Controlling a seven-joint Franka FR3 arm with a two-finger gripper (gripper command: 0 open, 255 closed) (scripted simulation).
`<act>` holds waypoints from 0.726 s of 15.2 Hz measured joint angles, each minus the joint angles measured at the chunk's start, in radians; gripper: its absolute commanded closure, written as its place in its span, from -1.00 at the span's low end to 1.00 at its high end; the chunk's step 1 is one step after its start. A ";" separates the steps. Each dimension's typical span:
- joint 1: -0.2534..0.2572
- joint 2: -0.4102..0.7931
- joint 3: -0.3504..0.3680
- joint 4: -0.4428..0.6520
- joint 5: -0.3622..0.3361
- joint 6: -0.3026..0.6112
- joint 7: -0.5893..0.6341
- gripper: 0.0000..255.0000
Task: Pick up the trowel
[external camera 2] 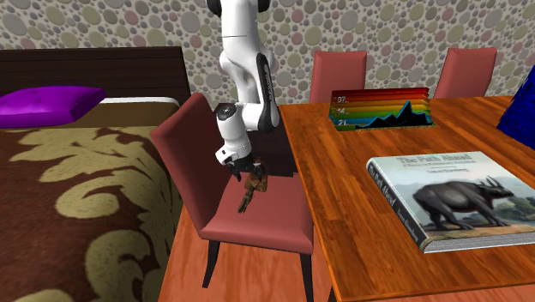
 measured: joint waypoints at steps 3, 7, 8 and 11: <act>-0.014 0.060 0.015 0.030 0.017 0.033 -0.021 -1.00; -0.034 0.139 0.040 0.063 0.039 0.081 -0.047 -1.00; -0.036 0.152 0.043 0.069 0.042 0.088 -0.050 -1.00; -0.040 0.162 0.048 0.071 0.045 0.096 -0.054 1.00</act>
